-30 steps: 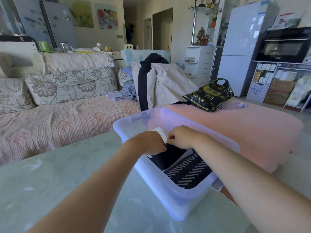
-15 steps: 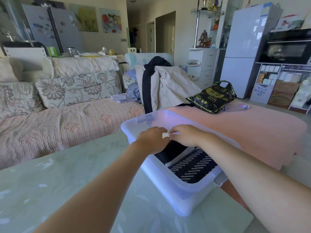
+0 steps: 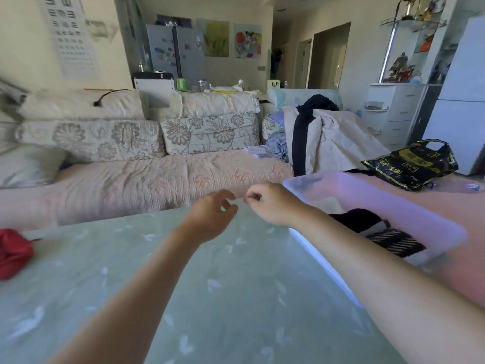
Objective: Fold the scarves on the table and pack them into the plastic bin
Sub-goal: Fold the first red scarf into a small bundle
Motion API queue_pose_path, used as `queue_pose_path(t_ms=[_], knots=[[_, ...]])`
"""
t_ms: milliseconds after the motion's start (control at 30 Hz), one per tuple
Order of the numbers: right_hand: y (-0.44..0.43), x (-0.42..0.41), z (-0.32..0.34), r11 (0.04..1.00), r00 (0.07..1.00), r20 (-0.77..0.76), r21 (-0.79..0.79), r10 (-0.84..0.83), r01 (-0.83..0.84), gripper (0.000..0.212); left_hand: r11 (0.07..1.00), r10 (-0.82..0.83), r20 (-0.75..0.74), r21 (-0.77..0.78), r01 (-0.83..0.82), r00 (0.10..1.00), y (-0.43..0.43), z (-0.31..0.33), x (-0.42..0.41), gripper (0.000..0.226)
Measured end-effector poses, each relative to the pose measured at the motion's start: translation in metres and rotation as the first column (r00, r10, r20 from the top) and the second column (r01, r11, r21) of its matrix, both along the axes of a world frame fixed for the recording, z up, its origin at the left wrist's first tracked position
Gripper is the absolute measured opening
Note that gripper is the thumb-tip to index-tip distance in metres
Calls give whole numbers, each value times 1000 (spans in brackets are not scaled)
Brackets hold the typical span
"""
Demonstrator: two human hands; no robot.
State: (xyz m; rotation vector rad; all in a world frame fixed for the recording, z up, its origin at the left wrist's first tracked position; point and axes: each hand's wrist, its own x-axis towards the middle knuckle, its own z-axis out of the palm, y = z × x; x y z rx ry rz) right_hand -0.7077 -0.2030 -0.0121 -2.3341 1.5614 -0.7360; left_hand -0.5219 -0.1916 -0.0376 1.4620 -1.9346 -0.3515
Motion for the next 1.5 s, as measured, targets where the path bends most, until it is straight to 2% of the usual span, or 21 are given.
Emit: queue_pose_path(t_ms=[200,300,600,800,933,967,1033,1100,1167,1233,1267,1333,1433,1500], knots=[[22,181,-36,969,975,-41,129,216,-210,18,960,243,136,111,-258,961,61,-34,189,25],[34,275,-56,930,943,-56,192,329,-314,23,917,353,136,148,-371,926,87,-52,277,27],[40,505,-113,834,840,-141,282,524,-474,35,753,606,229,142,-642,762,125,-100,491,35],[33,620,-141,827,825,-105,182,555,-532,51,671,696,364,-24,-741,619,127,-111,581,53],[34,675,-159,852,826,-216,65,521,-520,70,670,673,334,103,-735,660,121,-128,625,60],[35,684,-164,864,827,-267,50,495,-501,73,672,668,343,105,-733,661,119,-131,632,56],[35,696,-173,890,835,-351,-9,424,-456,71,683,656,426,16,-730,623,114,-136,641,34],[31,700,-179,887,854,-371,-140,365,-440,50,679,672,467,-80,-730,575,110,-137,645,20],[25,698,-179,865,874,-321,-230,365,-446,26,684,698,380,-103,-723,607,108,-136,645,31],[17,693,-177,856,884,-171,-226,435,-465,17,711,701,205,-128,-691,683,110,-131,640,29],[14,689,-175,851,877,-55,-219,478,-477,17,722,692,143,-143,-677,708,111,-128,636,22],[12,674,-166,832,835,128,-244,536,-497,21,733,679,122,-166,-659,724,115,-121,626,9],[15,646,-145,857,810,285,-234,512,-459,21,767,629,100,-239,-595,771,123,-106,600,5],[20,622,-133,869,796,349,-186,495,-459,16,791,598,3,-157,-591,801,131,-92,572,5]])
